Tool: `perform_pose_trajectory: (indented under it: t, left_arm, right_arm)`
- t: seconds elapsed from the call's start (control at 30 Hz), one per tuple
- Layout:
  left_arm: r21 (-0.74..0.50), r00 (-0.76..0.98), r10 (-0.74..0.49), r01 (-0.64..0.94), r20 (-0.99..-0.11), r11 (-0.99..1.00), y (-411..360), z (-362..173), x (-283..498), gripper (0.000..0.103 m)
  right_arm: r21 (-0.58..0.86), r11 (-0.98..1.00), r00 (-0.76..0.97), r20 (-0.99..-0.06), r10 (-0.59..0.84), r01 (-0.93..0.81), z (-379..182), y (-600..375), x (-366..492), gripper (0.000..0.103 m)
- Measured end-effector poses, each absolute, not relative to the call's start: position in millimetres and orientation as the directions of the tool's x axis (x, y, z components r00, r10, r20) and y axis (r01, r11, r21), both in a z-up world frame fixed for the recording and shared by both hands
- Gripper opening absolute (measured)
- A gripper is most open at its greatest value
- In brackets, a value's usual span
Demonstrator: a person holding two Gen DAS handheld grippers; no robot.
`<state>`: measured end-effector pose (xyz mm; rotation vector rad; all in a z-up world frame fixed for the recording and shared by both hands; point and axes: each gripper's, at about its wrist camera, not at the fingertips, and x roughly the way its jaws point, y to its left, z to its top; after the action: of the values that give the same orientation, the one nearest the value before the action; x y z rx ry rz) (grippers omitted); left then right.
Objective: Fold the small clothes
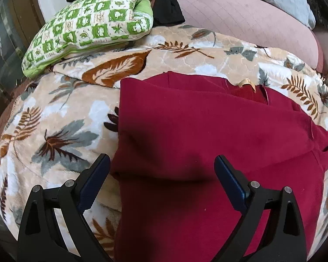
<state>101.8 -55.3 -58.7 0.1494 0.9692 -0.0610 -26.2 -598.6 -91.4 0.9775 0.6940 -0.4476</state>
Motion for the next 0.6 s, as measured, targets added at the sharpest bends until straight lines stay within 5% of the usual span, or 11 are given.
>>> perform_pose_trajectory:
  t: [0.07, 0.1, 0.13, 0.2, 0.33, 0.6]
  left_arm:
    - [0.116, 0.574, 0.028, 0.117, -0.818, 0.986, -52.2, -55.9, 101.4, 0.096]
    - [0.12, 0.579, 0.033, 0.113, -0.815, 0.986, -48.6, -54.0, 102.1, 0.096]
    - [0.119, 0.581, 0.036, 0.106, -0.813, 0.987, -45.1, -52.4, 103.2, 0.096]
    - [0.106, 0.584, 0.034, 0.09, -0.811, 0.99, -36.7, -48.6, 105.3, 0.096]
    - [0.07, 0.6, 0.022, 0.056, -0.8, 0.996, -19.0, -36.6, 107.7, 0.096]
    - [-0.012, 0.63, -0.003, -0.01, -0.776, 1.0, 16.6, -12.6, 103.9, 0.096]
  right_arm:
    - [0.658, 0.48, 0.751, -0.66, -0.004, 0.58, -96.8, -606.3, -13.2, 0.06]
    - [0.635, 0.5, 0.743, -0.669, -0.026, 0.589, -95.8, -607.8, -11.6, 0.039]
    - [0.563, 0.551, 0.707, -0.703, -0.071, 0.616, -90.8, -606.5, -4.3, 0.007]
    - [0.486, 0.612, 0.683, -0.72, -0.124, 0.623, -77.6, -604.0, -0.1, 0.006]
    - [0.48, 0.74, 0.791, -0.602, -0.112, 0.47, -13.3, -571.9, 0.4, 0.006]
    - [0.375, 0.921, 0.851, -0.444, 0.281, -0.108, 69.6, -355.9, 48.5, 0.006]
